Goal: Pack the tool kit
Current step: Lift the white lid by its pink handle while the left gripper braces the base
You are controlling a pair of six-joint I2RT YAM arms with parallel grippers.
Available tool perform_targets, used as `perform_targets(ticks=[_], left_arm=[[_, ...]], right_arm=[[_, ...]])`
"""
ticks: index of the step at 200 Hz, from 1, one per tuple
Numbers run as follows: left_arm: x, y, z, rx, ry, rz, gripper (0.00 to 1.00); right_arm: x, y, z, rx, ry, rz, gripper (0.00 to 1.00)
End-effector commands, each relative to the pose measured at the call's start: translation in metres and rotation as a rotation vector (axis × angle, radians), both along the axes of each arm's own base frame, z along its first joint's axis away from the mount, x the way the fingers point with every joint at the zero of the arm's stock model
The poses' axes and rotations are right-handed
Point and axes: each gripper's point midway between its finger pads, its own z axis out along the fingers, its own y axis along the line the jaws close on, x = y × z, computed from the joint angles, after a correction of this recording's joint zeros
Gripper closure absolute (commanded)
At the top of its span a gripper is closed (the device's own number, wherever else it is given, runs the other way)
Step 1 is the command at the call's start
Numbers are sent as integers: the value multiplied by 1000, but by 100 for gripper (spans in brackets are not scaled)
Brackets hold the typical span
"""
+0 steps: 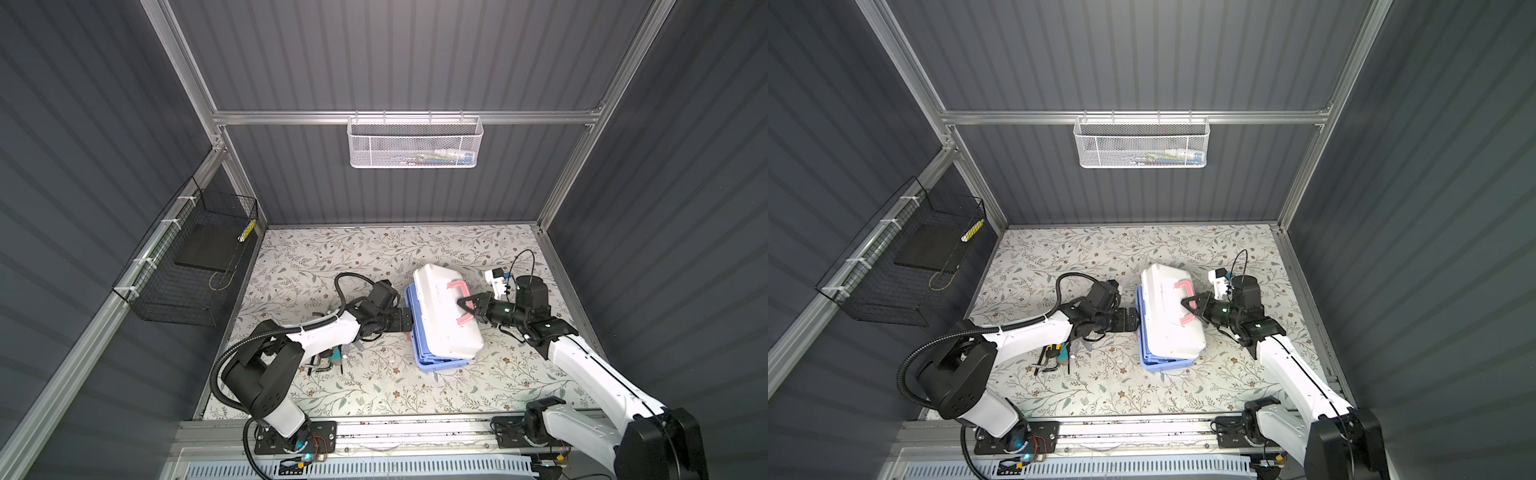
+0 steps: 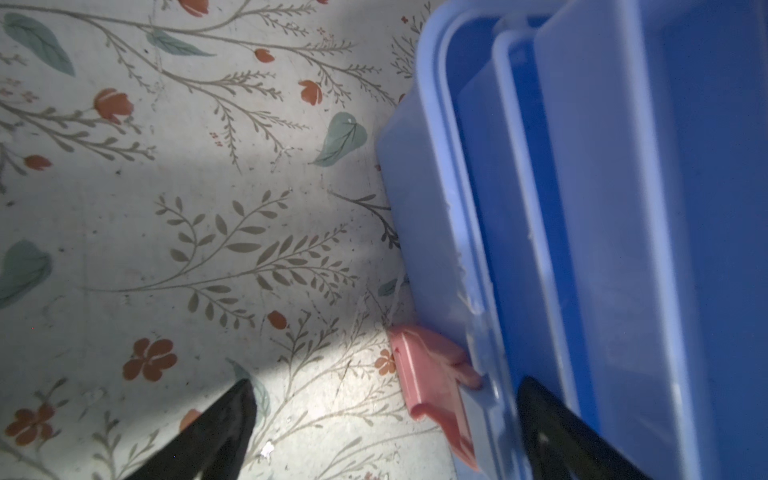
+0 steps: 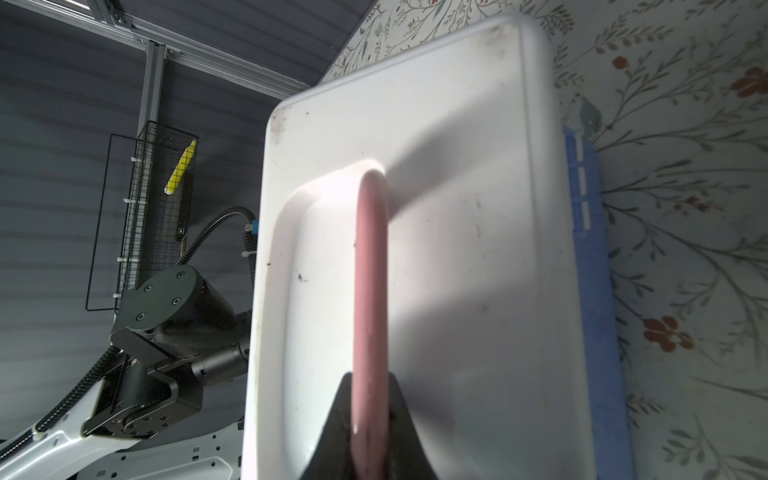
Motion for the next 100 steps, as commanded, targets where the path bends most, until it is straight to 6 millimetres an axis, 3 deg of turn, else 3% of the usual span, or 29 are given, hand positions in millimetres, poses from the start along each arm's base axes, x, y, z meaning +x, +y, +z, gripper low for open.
perform_targets(ticks=[1, 62, 100], left_arm=[[-8, 16, -25, 79, 55, 23, 2], [-5, 17, -27, 98, 54, 23, 2], [-5, 17, -28, 102, 57, 24, 2]], right_arm=[[3, -5, 18, 20, -80, 9, 100], [2, -53, -5, -55, -24, -107, 100], [1, -70, -20, -57, 9, -154, 98]])
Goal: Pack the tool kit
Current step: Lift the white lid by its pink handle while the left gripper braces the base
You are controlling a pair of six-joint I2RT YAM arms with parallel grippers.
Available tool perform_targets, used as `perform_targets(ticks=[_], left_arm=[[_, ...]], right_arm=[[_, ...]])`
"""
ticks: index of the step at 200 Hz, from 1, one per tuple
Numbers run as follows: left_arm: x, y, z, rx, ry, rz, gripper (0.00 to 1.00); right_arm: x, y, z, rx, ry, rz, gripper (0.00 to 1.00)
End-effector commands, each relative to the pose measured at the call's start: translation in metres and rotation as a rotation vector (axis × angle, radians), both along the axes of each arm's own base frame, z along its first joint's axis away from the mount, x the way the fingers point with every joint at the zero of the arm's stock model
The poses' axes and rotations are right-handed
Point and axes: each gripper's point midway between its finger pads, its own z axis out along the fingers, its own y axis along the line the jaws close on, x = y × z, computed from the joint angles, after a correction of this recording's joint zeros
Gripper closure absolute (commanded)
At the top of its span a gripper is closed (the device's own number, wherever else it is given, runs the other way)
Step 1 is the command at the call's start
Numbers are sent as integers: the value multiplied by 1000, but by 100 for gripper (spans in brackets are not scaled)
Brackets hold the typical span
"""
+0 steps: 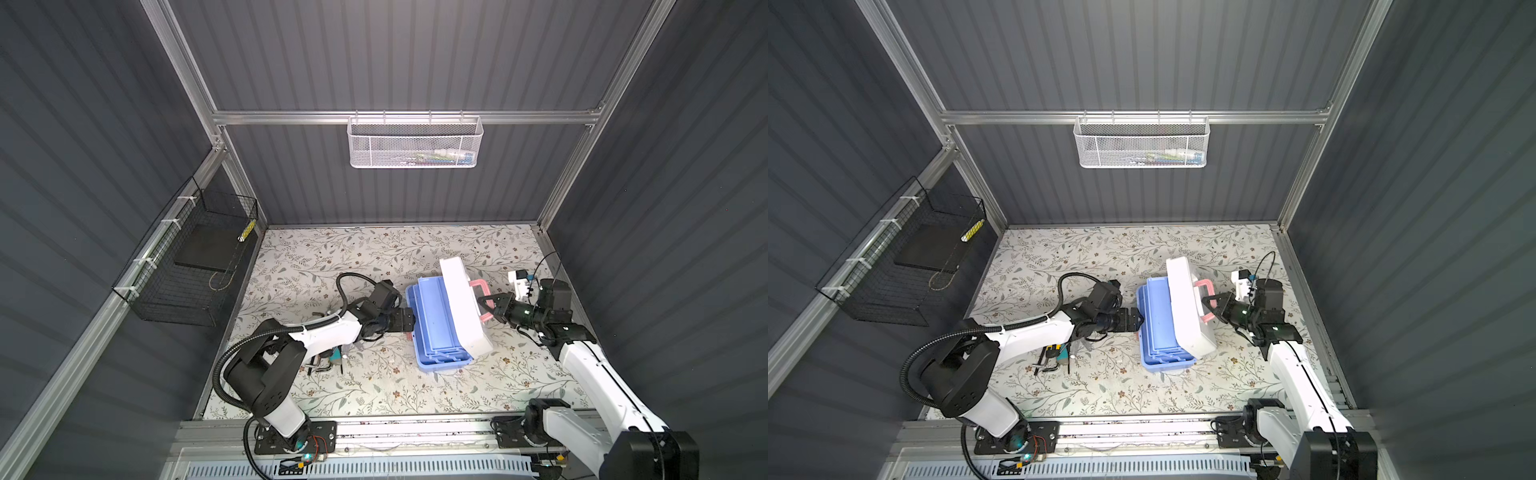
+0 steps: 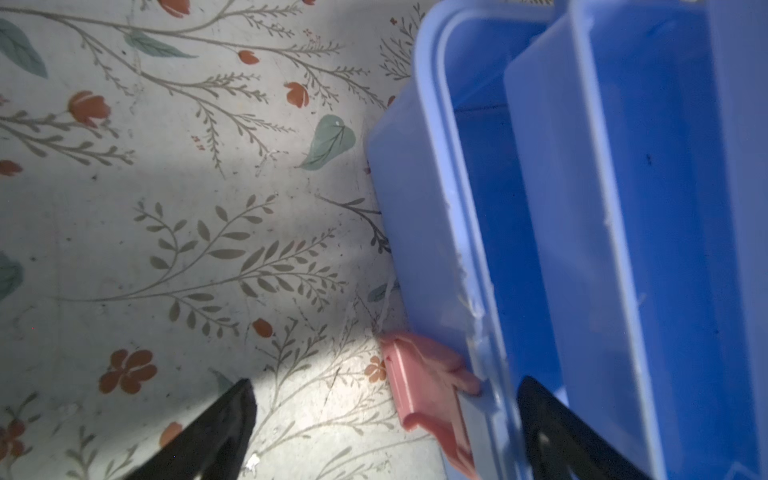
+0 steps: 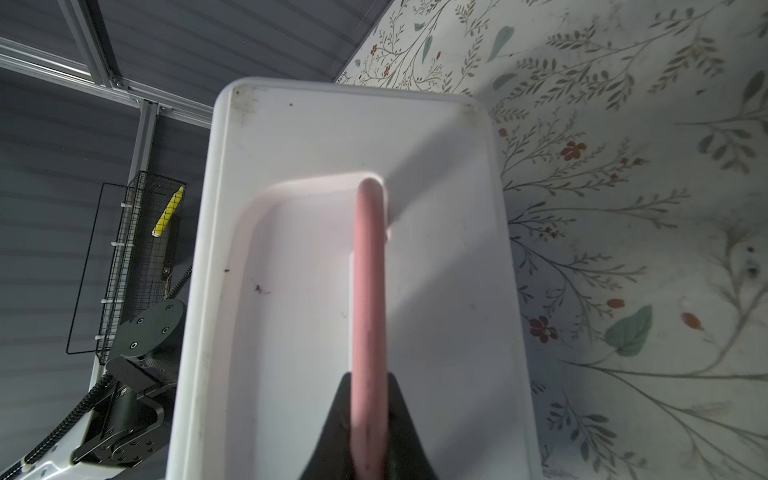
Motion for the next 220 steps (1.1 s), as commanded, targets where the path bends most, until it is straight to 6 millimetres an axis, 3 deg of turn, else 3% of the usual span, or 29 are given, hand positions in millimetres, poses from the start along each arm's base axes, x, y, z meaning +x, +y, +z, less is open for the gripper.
perform_targets(ticks=[1, 31, 43, 67, 86, 124, 220], left_arm=[[-8, 20, -26, 110, 61, 19, 2], [-7, 19, -26, 112, 60, 15, 2], [-7, 18, -25, 111, 57, 12, 2], [-6, 18, -24, 109, 51, 12, 2], [-5, 16, -23, 98, 49, 14, 2], [-4, 10, -21, 68, 42, 4, 2], [-4, -4, -18, -15, 35, -19, 2]], right_arm=[[-4, -10, -15, -14, 33, -27, 98], [-4, -23, -24, -6, 56, -74, 95], [-4, -28, -26, -1, 60, -84, 88], [-4, -34, -27, -7, 68, -103, 86], [-3, -43, -24, -24, 65, -132, 72], [-3, -61, -12, -32, 45, -195, 58], [-3, -81, 2, -77, 42, -274, 56]])
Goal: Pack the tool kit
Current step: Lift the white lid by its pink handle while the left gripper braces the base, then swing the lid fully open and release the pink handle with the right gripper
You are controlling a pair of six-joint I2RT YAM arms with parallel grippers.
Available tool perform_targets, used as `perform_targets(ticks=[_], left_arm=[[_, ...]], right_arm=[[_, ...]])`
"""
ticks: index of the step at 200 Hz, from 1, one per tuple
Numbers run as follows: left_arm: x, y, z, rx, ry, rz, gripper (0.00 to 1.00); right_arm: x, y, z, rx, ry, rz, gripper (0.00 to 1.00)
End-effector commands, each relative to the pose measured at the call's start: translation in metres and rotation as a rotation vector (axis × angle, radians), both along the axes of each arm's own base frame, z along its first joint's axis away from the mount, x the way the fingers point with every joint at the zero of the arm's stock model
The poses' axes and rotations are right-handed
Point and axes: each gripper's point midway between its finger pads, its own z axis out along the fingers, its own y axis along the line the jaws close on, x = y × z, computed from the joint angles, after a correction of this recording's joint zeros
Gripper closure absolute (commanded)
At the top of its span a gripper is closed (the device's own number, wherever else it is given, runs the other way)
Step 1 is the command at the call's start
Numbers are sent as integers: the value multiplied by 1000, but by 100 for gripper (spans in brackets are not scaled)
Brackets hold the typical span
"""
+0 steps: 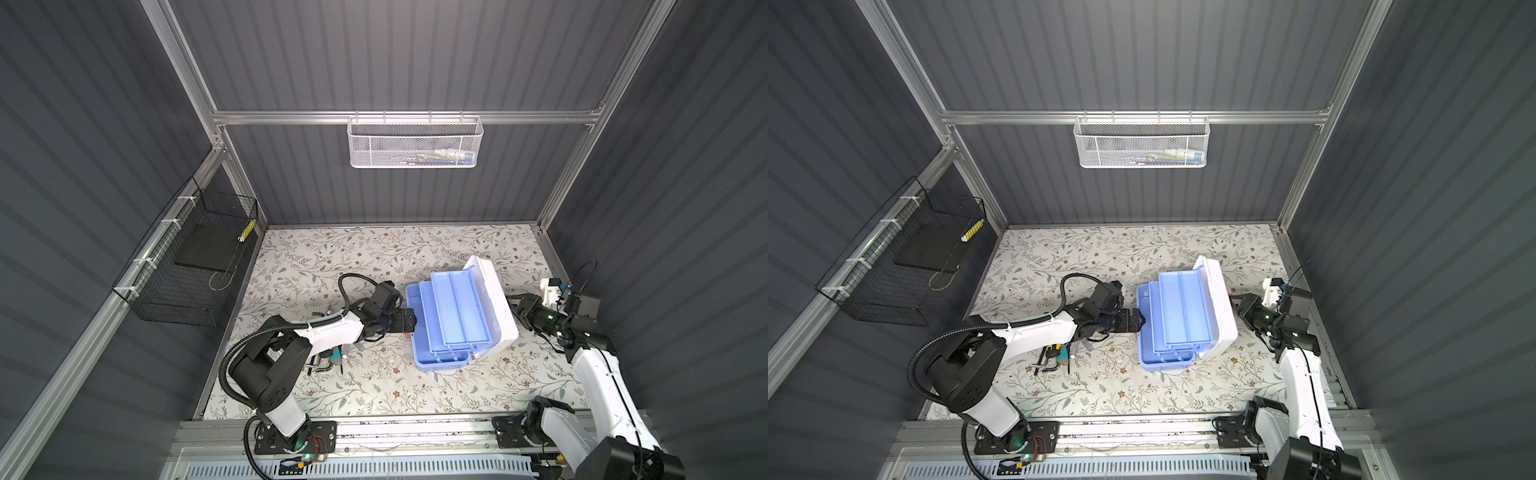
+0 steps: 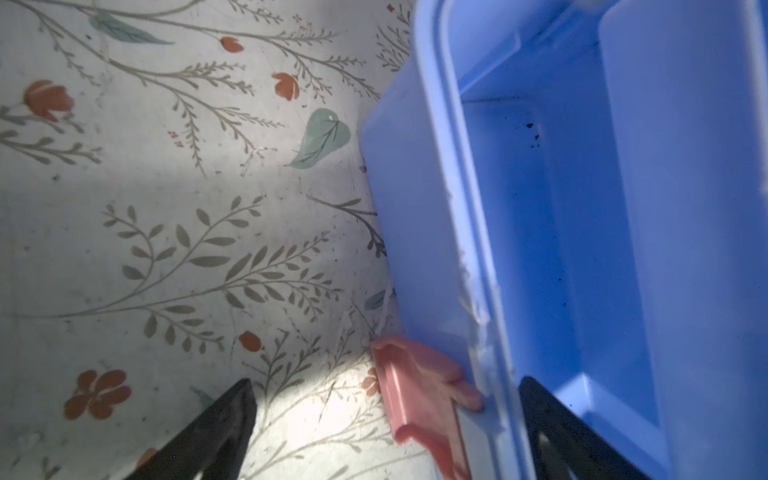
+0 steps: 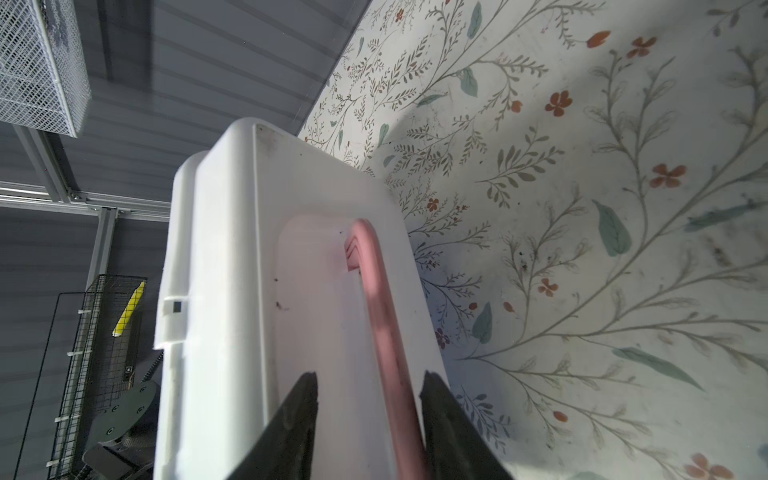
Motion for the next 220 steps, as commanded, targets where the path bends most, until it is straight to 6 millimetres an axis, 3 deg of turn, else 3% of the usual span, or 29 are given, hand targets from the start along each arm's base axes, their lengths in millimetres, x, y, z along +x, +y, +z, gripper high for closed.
perform_targets(ticks=[1, 58, 71, 105, 132, 182, 220], left_arm=[[-5, 2, -11, 4, 29, -6, 2], [-3, -1, -11, -10, 26, -8, 2], [-3, -2, -10, -14, 25, -10, 2], [-2, -5, -10, -27, 28, -16, 2], [-2, -6, -8, -34, 21, -17, 2], [1, -13, -4, -60, 15, -28, 2], [4, -11, 9, -64, -33, -21, 2]], right_arm=[[0, -6, 10, -29, -16, -16, 56], [-5, -21, 15, -79, -29, -88, 57], [-9, -23, 10, -81, -12, -100, 63], [-11, -27, 5, -86, 10, -111, 64], [-14, -35, 13, -116, -8, -149, 65], [-15, -32, 12, -125, -1, -122, 70], [-25, -20, 23, -354, 5, -60, 68]])
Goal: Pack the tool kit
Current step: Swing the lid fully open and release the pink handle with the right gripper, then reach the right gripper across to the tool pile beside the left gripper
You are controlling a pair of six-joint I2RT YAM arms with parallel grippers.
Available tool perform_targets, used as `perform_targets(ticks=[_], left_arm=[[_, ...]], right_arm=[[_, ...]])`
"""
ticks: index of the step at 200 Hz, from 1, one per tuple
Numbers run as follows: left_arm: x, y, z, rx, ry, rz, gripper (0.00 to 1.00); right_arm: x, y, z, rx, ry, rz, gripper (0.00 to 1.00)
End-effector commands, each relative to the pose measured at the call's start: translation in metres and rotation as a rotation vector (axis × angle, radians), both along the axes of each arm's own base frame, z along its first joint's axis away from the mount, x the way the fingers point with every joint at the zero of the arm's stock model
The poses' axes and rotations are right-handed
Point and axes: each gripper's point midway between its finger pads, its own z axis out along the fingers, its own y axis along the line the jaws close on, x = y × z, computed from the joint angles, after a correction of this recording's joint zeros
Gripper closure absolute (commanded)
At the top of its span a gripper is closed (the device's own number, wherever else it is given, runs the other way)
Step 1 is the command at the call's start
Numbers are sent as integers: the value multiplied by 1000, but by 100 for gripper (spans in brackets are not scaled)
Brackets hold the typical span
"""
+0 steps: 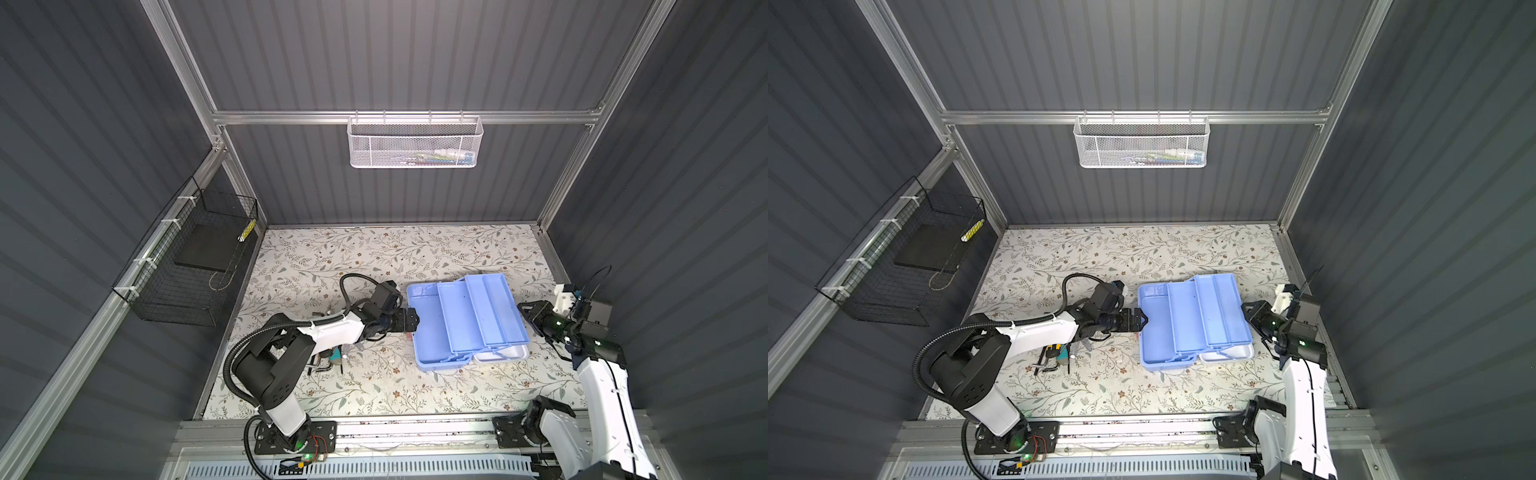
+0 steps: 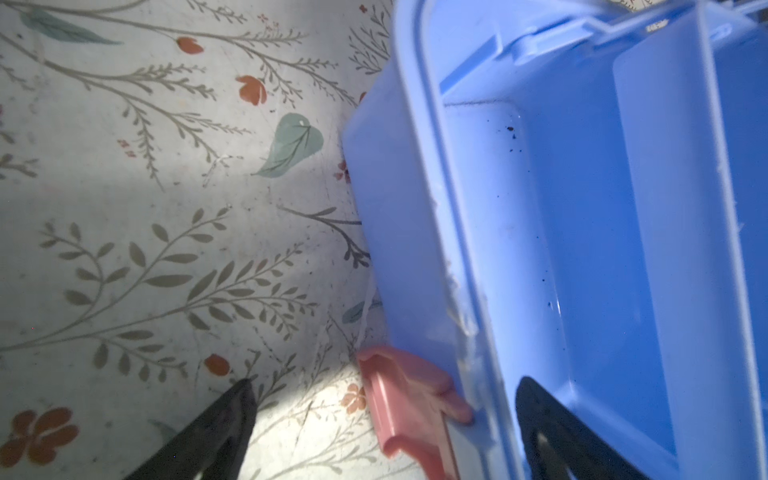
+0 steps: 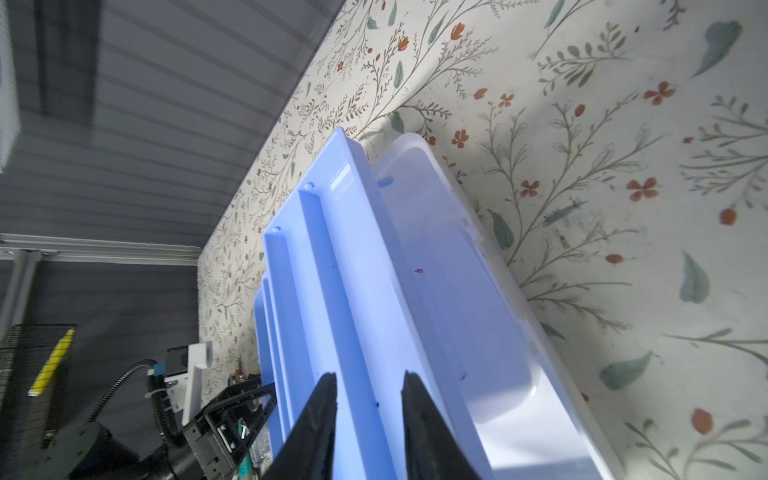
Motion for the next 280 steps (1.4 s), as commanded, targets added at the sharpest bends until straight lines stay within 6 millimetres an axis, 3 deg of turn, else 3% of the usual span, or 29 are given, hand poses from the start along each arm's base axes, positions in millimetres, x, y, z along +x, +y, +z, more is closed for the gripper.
perform_targets(ticks=[1, 37, 66, 92, 122, 160, 183, 201, 222, 280], left_arm=[[3, 0, 9, -15, -28, 6, 2], [8, 13, 29, 25, -94, 40, 1], [14, 59, 65, 199, -213, 132, 1], [12, 121, 92, 361, -269, 260, 1], [-4, 195, 101, 500, -253, 432, 1], [-27, 266, 82, 496, -177, 647, 0], [-34, 281, 64, 421, -136, 716, 1], [-37, 284, 46, 371, -87, 740, 1], [-40, 282, 29, 307, -20, 750, 1], [-49, 289, 20, 196, 11, 817, 0]], right_arm=[[-6, 4, 12, -178, 2, 41, 67], [1, 25, 8, -344, 32, 144, 63], [12, 62, 24, -406, -15, 278, 62], [15, 114, 33, -413, -67, 438, 62], [13, 182, 25, -432, -60, 602, 60], [-1, 290, 2, -397, -36, 812, 60], [-13, 352, -20, -368, -51, 953, 60], [-26, 388, -42, -418, -44, 1063, 59], [-35, 410, -67, -478, 2, 1134, 57], [-29, 459, -90, -389, 28, 1186, 55]])
